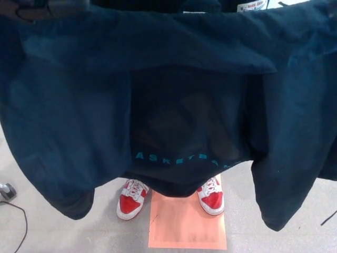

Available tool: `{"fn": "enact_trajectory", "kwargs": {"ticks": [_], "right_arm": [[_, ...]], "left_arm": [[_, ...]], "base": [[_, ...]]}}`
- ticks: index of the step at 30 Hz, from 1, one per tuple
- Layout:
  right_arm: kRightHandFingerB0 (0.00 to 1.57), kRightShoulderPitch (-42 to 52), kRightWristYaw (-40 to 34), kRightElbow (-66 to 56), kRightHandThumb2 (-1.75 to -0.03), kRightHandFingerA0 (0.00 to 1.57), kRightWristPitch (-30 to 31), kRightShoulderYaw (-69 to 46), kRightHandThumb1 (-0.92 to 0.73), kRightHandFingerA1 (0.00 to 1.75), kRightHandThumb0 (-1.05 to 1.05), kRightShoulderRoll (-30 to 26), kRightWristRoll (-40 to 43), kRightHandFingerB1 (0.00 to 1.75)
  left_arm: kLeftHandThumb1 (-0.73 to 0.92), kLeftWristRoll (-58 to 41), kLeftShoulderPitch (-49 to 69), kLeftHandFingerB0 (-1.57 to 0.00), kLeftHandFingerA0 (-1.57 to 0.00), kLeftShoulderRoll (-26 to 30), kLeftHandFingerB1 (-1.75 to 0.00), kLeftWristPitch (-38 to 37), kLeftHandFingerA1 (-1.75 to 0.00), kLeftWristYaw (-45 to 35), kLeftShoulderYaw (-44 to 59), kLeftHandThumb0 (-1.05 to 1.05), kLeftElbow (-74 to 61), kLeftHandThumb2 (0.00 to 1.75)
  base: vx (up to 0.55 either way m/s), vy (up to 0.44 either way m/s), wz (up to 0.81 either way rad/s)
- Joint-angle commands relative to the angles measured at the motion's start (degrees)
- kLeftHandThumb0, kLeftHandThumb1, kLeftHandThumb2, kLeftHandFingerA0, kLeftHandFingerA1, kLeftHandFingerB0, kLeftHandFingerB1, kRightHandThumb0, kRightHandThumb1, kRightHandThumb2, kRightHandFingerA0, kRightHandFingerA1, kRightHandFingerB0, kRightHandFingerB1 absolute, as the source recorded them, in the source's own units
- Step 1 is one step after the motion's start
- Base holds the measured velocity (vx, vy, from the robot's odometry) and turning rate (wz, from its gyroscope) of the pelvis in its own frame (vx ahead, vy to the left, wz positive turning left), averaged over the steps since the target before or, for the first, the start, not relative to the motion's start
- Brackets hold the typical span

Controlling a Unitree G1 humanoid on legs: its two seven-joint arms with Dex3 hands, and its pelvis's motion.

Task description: A person hands a coat to the robot and the robot grabs it with both hands and holds it while the person wears the coat.

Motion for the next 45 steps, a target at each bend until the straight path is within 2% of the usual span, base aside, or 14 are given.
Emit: {"fn": "enact_trajectory", "kwargs": {"ticks": [1,2,4,5,8,10,11,13,15,17,26,27,30,45], "right_arm": [[0.04,-9.3,35.3,-0.3,-0.96,0.05,18.1,16.7,-0.55,0.35,-0.84,-5.8,4.9,0.12],[0.03,-9.9,36.3,-0.5,-0.95,0.05,19.7,17.5,-0.54,0.39,-0.83,-5.5,5.5,0.13],[0.0,-11.0,37.8,-0.5,-0.93,0.09,20.8,18.9,-0.53,0.43,-0.85,-4.9,5.8,0.15],[0.03,-11.8,38.6,-0.4,-0.73,0.14,21.6,19.8,-0.58,0.37,-0.94,-4.6,5.7,0.13],[0.01,-14.2,40.4,-1.0,-0.63,0.13,23.2,22.6,-0.67,0.3,-0.92,-3.5,3.9,0.19],[0.03,-14.7,41.0,-1.0,-0.95,0.04,24.0,23.2,-0.52,0.38,-0.83,-3.3,4.1,0.13],[0.0,-15.0,41.2,-1.2,-0.61,0.12,24.1,23.6,-0.68,0.29,-0.92,-3.2,3.9,0.2],[0.0,-15.4,41.5,-1.2,-0.61,0.13,23.6,24.4,-0.68,0.3,-0.92,-2.8,3.4,0.2],[0.0,-15.5,41.6,-1.8,-0.7,0.1,23.4,25.4,-0.61,0.33,-0.98,-2.7,2.3,0.15],[0.0,-15.9,40.8,-1.9,-1.0,0.0,20.6,26.4,-0.55,0.23,-0.88,-2.9,-1.0,0.07],[0.0,-19.2,39.2,-0.3,-1.01,0.02,14.3,30.3,-0.55,0.24,-0.92,-3.3,-12.6,0.06],[0.0,-19.0,37.7,0.0,-0.67,0.02,14.0,30.7,-0.75,0.27,-1.05,-3.4,-14.9,0.13],[0.0,-18.7,36.3,-0.6,-0.99,0.01,14.9,31.3,-0.53,0.18,-0.91,-3.7,-18.5,0.05],[0.0,-23.1,27.7,3.9,-1.03,0.0,10.0,25.9,-0.61,0.13,-0.95,-5.3,-31.8,0.02]], "left_arm": [[0.53,-4.0,-4.6,-0.05,-0.04,5.9,-0.14,17.1,-0.28,-31.2,-8.5,-0.85,0.2,0.97],[0.7,-3.8,-4.6,0.0,-0.07,5.9,-0.24,17.0,-0.29,-31.3,-8.6,-0.94,0.2,0.63],[0.69,-3.9,-4.8,0.0,-0.06,5.7,-0.23,17.3,-0.29,-31.7,-8.7,-0.93,0.2,0.62],[0.53,-4.0,-4.9,-0.05,-0.05,5.7,-0.14,17.1,-0.29,-32.1,-8.8,-0.86,0.3,0.95],[0.51,-3.1,-5.0,-0.02,-0.03,5.3,-0.16,17.2,-0.3,-32.8,-9.7,-0.83,0.0,0.95],[0.51,-2.8,-4.7,-0.02,-0.03,5.2,-0.16,16.8,-0.3,-33.0,-9.8,-0.83,0.0,0.95],[0.54,-2.2,-4.7,-0.07,-0.07,5.2,-0.14,16.7,-0.27,-33.2,-10.1,-0.87,0.0,0.96],[0.54,-1.2,-4.2,-0.05,-0.06,5.4,-0.15,16.1,-0.28,-33.0,-10.3,-0.86,-0.1,0.97],[0.66,0.1,-4.0,-0.03,-0.06,5.2,-0.23,16.5,-0.27,-33.5,-11.0,-0.97,-0.1,0.65],[0.55,2.8,-4.1,-0.03,-0.04,4.9,-0.15,14.1,-0.33,-32.5,-11.9,-0.9,1.0,0.99],[0.58,12.3,-6.5,-0.03,-0.03,3.3,-0.16,11.3,-0.36,-30.1,-15.6,-0.95,4.0,0.99],[0.57,13.3,-7.6,-0.04,-0.04,2.5,-0.16,11.2,-0.34,-29.9,-16.4,-0.93,5.3,1.0],[0.58,15.1,-9.1,-0.07,-0.03,1.3,-0.15,10.5,-0.36,-29.7,-17.9,-0.95,7.7,0.99],[0.57,18.5,-10.5,-0.02,-0.04,-2.1,-0.18,11.5,-0.4,-30.0,-18.8,-0.92,10.5,0.97]], "base": [[0.0,0.0,0.0],[0.0,0.0,0.0],[0.0,0.0,0.0],[0.0,0.0,0.0],[0.0,0.0,0.0],[0.0,0.0,0.0],[0.0,0.0,0.0],[0.0,0.0,0.0],[0.0,0.0,0.0],[0.0,0.0,0.0],[0.0,0.0,0.0],[0.0,0.0,0.0],[0.0,0.0,0.0],[0.0,0.0,0.0]]}}
